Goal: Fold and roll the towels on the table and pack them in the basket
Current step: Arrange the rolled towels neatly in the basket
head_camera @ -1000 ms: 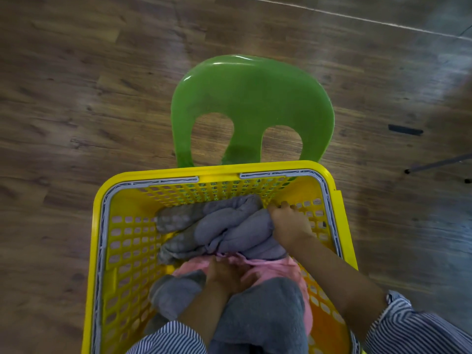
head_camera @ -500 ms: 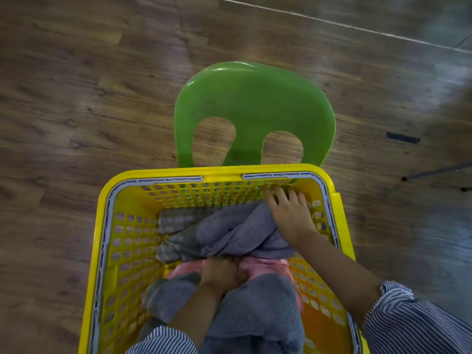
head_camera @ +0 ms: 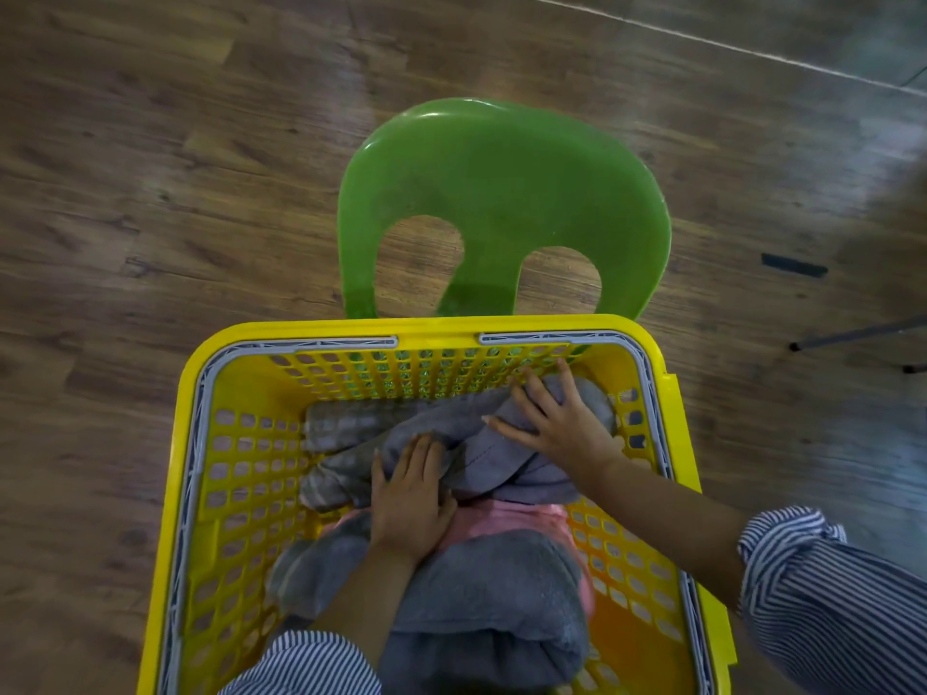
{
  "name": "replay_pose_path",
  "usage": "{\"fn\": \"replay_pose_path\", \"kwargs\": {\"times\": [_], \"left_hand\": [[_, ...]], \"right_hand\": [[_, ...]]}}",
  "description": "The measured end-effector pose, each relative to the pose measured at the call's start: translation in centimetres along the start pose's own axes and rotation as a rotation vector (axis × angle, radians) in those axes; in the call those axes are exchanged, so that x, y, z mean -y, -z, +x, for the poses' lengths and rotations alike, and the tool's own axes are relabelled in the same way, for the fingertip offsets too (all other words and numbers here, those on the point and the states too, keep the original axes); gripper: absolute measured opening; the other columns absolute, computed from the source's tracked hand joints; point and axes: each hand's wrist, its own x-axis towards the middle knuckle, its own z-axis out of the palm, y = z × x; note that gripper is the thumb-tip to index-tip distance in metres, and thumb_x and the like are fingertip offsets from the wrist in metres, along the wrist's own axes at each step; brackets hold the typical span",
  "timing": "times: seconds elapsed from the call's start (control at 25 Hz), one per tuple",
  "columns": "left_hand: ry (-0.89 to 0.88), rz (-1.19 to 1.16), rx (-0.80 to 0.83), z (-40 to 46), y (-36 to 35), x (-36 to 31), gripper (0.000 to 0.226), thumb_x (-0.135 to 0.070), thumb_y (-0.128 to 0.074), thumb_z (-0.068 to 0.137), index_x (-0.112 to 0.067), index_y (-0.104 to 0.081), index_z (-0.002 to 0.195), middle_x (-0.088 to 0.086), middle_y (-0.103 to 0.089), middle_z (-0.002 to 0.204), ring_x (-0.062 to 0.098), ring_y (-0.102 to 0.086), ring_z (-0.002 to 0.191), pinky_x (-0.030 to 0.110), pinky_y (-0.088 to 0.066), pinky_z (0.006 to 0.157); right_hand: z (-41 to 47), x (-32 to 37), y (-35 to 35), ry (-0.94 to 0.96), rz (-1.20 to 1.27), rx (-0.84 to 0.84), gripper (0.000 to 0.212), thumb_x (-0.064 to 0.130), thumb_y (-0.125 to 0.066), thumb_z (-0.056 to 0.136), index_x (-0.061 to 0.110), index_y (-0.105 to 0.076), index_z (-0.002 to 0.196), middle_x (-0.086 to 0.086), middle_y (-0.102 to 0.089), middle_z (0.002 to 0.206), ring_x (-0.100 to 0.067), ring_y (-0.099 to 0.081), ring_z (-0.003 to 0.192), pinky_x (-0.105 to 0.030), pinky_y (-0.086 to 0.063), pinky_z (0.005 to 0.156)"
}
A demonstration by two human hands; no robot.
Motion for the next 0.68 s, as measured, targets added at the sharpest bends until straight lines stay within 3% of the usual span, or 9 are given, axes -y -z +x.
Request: {"fn": "replay_pose_path", "kwargs": {"times": [0.08, 0.12, 0.2, 0.28, 0.36, 0.48, 0.56, 0.68], "left_hand": [[0.032, 0.013, 0.015, -0.1, 0.4, 0.7, 0.086, -0.038, -0.085, 0.049, -0.007, -0.054, 0.123, 0.012, -0.063, 0.123, 0.026, -0.063, 0.110, 0.061, -0.049, 0.084], [0.040, 0.027, 0.023, -0.2, 0.5, 1.1, 0.089, -0.039, -0.087, 0.044, -0.007, -0.058, 0.121, 0.011, -0.064, 0.122, 0.026, -0.064, 0.109, 0.061, -0.051, 0.081], [0.040, 0.071, 0.062, -0.4, 0.9, 2.0, 0.093, -0.043, -0.088, 0.038, -0.007, -0.063, 0.120, 0.009, -0.065, 0.122, 0.024, -0.065, 0.107, 0.062, -0.051, 0.078], [0.038, 0.127, 0.074, -0.6, 1.2, 2.6, 0.095, -0.047, -0.085, 0.039, -0.007, -0.062, 0.123, 0.008, -0.063, 0.126, 0.022, -0.064, 0.110, 0.066, -0.048, 0.082], [0.044, 0.145, 0.107, -0.8, 2.2, 2.3, 0.097, -0.049, -0.080, 0.052, -0.007, -0.051, 0.135, 0.008, -0.049, 0.143, 0.023, -0.054, 0.124, 0.071, -0.039, 0.092], [0.059, 0.122, 0.181, -0.6, 2.9, 1.6, 0.091, -0.048, -0.057, 0.083, -0.018, -0.006, 0.153, -0.001, 0.009, 0.161, 0.018, -0.005, 0.148, 0.064, -0.012, 0.110], [0.090, 0.108, 0.230, -0.4, 3.2, 1.3, 0.088, -0.047, -0.052, 0.087, -0.022, 0.001, 0.153, -0.005, 0.015, 0.160, 0.015, 0.004, 0.147, 0.060, -0.008, 0.113], [0.124, 0.028, 0.185, -0.4, 2.7, 1.3, 0.092, -0.054, -0.054, 0.085, -0.021, -0.001, 0.153, -0.006, 0.001, 0.161, 0.014, -0.006, 0.147, 0.059, -0.009, 0.114]], "right_hand": [[0.6, 0.5, -0.2, 0.015, -0.004, 0.025, 0.078, 0.031, -0.043, 0.098, 0.024, 0.018, 0.146, -0.027, -0.014, 0.149, -0.047, -0.015, 0.135, -0.076, -0.009, 0.097], [0.7, 0.6, 0.0, 0.011, -0.017, 0.029, 0.073, 0.030, -0.042, 0.098, 0.023, 0.011, 0.148, -0.028, -0.024, 0.145, -0.046, -0.025, 0.131, -0.072, -0.020, 0.097], [1.0, 0.4, 0.9, -0.018, 0.024, 0.024, 0.062, 0.032, -0.058, 0.088, 0.023, -0.031, 0.143, -0.021, -0.052, 0.125, -0.040, -0.047, 0.110, -0.062, -0.034, 0.088], [0.8, 0.0, 1.7, -0.020, 0.102, -0.050, 0.057, 0.034, -0.078, 0.067, 0.021, -0.062, 0.119, -0.014, -0.064, 0.101, -0.034, -0.053, 0.089, -0.054, -0.037, 0.080], [-0.2, -0.5, 2.4, -0.062, 0.130, -0.096, 0.059, 0.036, -0.081, 0.057, 0.022, -0.066, 0.112, -0.012, -0.064, 0.094, -0.032, -0.052, 0.084, -0.052, -0.039, 0.077], [-2.3, -1.6, 4.3, -0.164, 0.172, -0.197, 0.065, 0.033, -0.085, 0.042, 0.021, -0.070, 0.104, -0.015, -0.061, 0.088, -0.031, -0.044, 0.084, -0.052, -0.033, 0.078], [-3.8, -2.7, 5.7, -0.213, 0.199, -0.257, 0.068, 0.030, -0.086, 0.036, 0.019, -0.070, 0.101, -0.016, -0.060, 0.086, -0.031, -0.040, 0.084, -0.051, -0.030, 0.079], [-5.4, -4.0, 8.5, -0.242, 0.221, -0.359, 0.066, 0.027, -0.086, 0.035, 0.018, -0.070, 0.098, -0.018, -0.060, 0.087, -0.032, -0.040, 0.088, -0.052, -0.028, 0.079]]}}
